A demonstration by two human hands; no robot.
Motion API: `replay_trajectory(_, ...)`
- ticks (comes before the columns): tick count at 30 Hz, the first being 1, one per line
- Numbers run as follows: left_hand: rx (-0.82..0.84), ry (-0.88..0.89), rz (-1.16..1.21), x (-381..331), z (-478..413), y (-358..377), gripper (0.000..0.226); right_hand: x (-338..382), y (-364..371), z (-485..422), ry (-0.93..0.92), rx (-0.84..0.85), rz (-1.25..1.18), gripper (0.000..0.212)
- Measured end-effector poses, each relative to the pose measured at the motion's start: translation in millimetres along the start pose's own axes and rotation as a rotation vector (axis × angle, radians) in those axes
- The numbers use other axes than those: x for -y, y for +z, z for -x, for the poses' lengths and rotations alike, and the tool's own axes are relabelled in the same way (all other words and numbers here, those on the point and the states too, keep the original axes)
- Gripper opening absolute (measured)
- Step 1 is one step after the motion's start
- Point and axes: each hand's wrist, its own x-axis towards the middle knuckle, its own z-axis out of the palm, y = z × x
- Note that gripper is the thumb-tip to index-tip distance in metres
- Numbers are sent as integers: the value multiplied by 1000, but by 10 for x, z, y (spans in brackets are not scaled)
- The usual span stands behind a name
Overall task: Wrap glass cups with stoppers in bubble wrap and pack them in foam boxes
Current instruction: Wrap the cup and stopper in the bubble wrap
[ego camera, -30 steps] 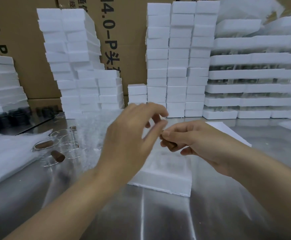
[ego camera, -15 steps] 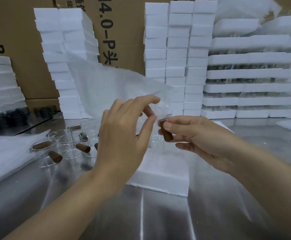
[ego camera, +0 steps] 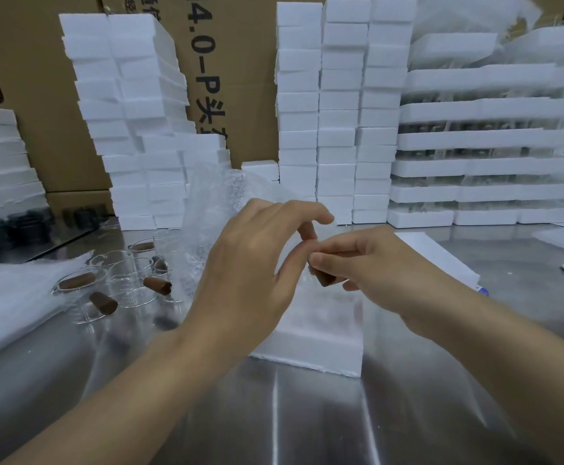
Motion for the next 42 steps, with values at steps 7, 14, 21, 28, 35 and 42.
replay_trajectory(7, 76, 113, 49, -132, 70, 103, 22, -13, -23, -9, 44, 26, -155, 25)
replay_trajectory(14, 47, 159, 98, -192, 55, 76, 20, 5, -48, -53, 26, 122, -503, 49)
replay_trajectory(21, -155, -61, 120, -161, -45, -52, 22, -10, -24, -77, -9, 81, -536, 21)
replay_trajectory(28, -283, -500, 358, 234, -239, -416, 48, 0, 6, -47, -121, 149, -463, 16)
replay_trajectory(35, 82, -801, 701, 460, -242, -462, 89, -21, 5, -15, -115, 107, -422, 41)
replay_trajectory(42, 179, -787, 754, 386, -196, -355, 89, -63, -5, -46, -123, 107, -452, 27)
